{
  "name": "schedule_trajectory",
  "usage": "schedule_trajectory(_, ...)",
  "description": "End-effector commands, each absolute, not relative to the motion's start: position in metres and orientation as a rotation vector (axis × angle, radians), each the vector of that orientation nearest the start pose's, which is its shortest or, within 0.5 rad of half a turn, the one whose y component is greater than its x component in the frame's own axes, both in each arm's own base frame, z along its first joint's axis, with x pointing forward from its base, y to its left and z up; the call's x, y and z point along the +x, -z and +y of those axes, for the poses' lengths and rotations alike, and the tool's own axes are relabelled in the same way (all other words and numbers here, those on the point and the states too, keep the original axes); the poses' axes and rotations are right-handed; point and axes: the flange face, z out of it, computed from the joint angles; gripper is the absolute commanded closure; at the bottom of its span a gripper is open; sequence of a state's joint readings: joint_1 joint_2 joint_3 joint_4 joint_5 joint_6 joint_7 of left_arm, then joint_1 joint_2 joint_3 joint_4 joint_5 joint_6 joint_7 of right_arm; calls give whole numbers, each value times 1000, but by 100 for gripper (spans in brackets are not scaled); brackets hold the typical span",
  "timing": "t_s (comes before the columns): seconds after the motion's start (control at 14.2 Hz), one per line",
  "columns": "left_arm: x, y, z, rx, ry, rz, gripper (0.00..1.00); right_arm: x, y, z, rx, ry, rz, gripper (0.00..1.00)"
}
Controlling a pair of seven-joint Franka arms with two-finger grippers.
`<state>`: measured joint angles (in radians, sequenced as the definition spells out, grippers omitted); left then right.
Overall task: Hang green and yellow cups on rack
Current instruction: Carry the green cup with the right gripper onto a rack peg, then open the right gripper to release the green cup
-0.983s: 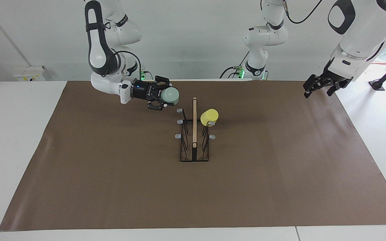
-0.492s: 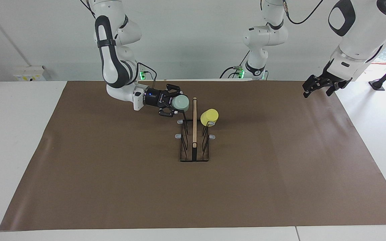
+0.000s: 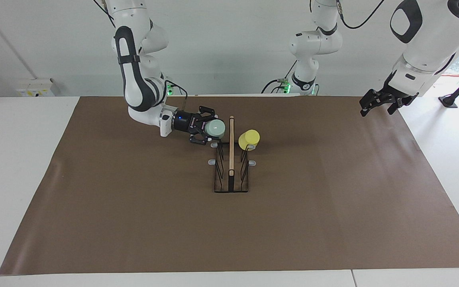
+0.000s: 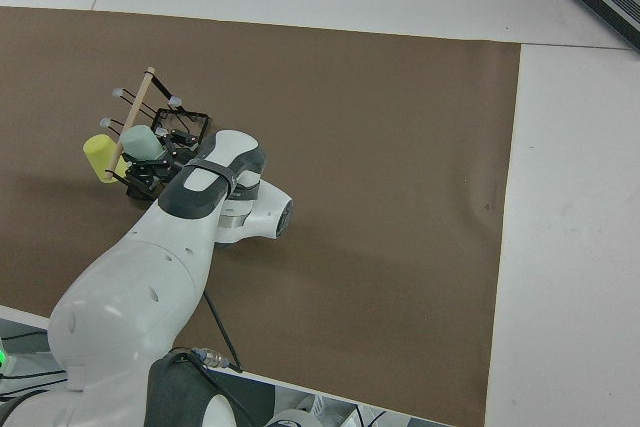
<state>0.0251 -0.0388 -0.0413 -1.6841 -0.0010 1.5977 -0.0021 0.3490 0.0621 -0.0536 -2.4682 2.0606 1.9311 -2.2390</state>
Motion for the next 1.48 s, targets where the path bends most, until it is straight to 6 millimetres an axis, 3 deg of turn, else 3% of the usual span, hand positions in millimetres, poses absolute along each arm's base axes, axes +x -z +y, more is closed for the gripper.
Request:
schedule_trajectory(0.0, 544, -595, -13, -3153, -49, 57, 0, 442, -283, 196, -1572, 1170, -777, 100)
schedule_trajectory(0.35, 544, -595, -10, -3153, -44, 37, 0, 432, -263, 192, -1594, 1167, -807, 100)
schedule_trajectory(0.49, 543, -595, -7, -3153, -58, 23, 0, 433, -263, 192, -1593, 1168, -808, 100)
schedule_trajectory(0.56, 543, -595, -6, -3153, -56, 20, 0, 433, -263, 192, -1593, 1168, -808, 54)
schedule_trajectory(0.63, 543, -595, -6, -3153, -56, 20, 0, 433, -264, 192, -1587, 1171, -807, 1)
schedule_trajectory(0.77, 543, -595, -7, -3153, -58, 23, 0, 436, -264, 183, -1599, 1182, -792, 0)
schedule_trajectory(0.98, 543, -595, -7, -3153, -58, 23, 0, 442, -263, 152, -1604, 1174, -843, 0)
schedule_trajectory(1.4, 543, -595, -7, -3153, -58, 23, 0, 449, -258, 50, -1678, 1064, -989, 0)
